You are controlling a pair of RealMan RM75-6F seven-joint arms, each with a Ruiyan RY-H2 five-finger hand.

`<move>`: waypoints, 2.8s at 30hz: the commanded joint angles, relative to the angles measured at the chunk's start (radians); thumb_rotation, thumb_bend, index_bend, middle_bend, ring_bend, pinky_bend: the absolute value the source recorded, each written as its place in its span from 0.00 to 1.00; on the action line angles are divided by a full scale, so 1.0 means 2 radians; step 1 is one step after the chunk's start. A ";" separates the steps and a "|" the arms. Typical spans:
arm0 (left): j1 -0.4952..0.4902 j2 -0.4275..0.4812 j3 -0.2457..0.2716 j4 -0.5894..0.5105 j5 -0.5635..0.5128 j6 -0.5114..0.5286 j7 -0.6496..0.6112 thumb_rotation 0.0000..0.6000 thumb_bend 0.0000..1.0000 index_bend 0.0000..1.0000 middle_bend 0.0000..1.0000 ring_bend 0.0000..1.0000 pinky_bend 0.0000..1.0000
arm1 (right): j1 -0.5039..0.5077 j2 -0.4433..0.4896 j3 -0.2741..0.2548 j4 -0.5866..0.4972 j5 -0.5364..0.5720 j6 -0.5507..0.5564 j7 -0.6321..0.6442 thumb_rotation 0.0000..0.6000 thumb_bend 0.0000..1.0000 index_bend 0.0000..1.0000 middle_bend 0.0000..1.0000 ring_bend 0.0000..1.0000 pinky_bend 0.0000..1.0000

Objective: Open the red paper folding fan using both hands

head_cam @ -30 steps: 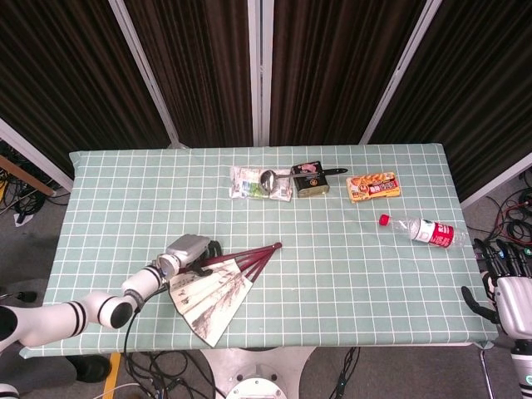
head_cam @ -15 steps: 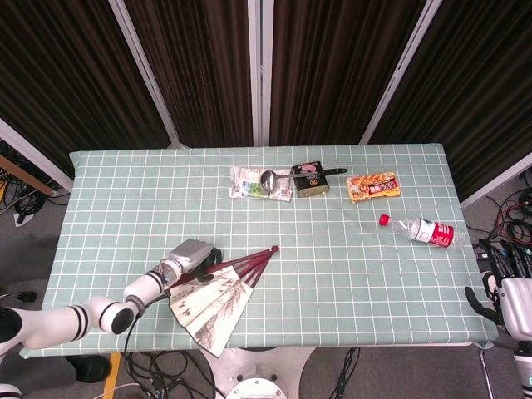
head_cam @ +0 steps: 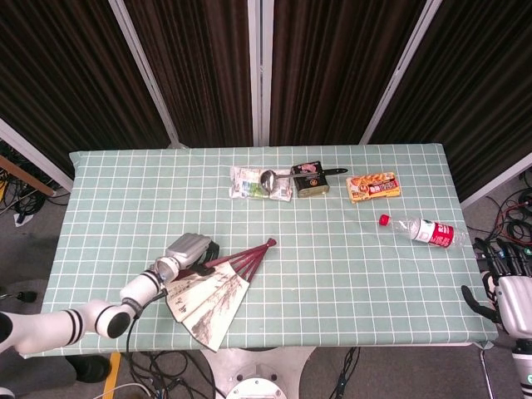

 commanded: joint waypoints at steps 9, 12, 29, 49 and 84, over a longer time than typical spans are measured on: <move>0.082 0.110 -0.034 -0.129 0.110 0.145 -0.097 1.00 0.36 0.63 0.74 0.75 0.88 | 0.121 0.000 -0.041 -0.025 -0.088 -0.162 0.226 1.00 0.28 0.16 0.25 0.13 0.18; 0.095 0.121 -0.040 -0.144 0.147 0.182 -0.124 1.00 0.36 0.63 0.75 0.75 0.88 | 0.171 -0.011 -0.046 -0.031 -0.099 -0.220 0.309 1.00 0.30 0.21 0.28 0.16 0.22; 0.089 0.113 -0.061 -0.185 0.218 0.241 -0.141 1.00 0.35 0.64 0.75 0.75 0.88 | 0.303 -0.156 0.017 0.018 0.003 -0.348 0.305 1.00 0.31 0.30 0.32 0.20 0.26; 0.077 0.129 -0.082 -0.205 0.234 0.266 -0.126 1.00 0.35 0.64 0.75 0.75 0.88 | 0.369 -0.203 0.107 -0.002 0.159 -0.407 0.178 1.00 0.31 0.28 0.25 0.19 0.21; 0.107 0.017 -0.011 0.028 0.361 0.374 0.077 1.00 0.35 0.64 0.74 0.75 0.87 | 0.328 -0.242 0.085 0.112 0.089 -0.130 -0.126 1.00 0.56 0.69 0.39 0.24 0.13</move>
